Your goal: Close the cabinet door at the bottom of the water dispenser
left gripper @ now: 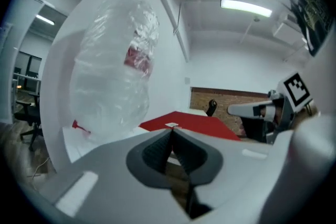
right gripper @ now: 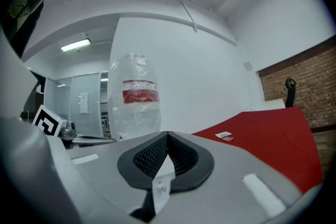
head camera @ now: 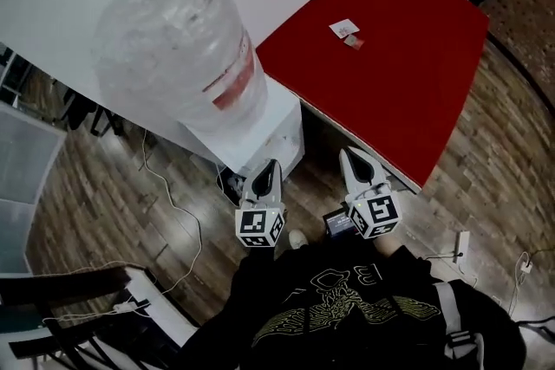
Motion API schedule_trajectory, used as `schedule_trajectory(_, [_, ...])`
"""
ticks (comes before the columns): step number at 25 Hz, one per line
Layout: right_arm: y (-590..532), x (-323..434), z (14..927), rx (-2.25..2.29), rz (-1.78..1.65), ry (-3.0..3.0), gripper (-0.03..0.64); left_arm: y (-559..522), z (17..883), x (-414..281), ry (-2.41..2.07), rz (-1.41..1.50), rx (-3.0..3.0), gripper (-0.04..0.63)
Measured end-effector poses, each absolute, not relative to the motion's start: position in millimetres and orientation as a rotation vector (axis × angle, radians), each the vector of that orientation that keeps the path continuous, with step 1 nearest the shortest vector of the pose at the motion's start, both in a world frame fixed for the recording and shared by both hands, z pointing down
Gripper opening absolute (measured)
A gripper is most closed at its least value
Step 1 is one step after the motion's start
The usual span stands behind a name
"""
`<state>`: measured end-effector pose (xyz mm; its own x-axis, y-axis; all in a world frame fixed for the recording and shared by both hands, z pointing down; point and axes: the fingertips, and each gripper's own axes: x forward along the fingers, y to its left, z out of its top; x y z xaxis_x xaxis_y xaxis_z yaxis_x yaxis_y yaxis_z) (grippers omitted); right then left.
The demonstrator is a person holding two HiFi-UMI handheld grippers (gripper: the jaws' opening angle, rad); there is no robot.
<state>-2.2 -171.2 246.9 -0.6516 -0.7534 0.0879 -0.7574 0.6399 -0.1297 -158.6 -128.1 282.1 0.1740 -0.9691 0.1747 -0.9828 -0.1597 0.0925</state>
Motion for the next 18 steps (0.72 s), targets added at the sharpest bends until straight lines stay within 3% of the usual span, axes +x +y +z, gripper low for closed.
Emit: schedule_trajectory(18, [-170.4,-31.1,220.1,1.239,0.107,-2.846,-0.005,-135.1,224.7,-152.1,-2.016,0.121,2.325,0.008])
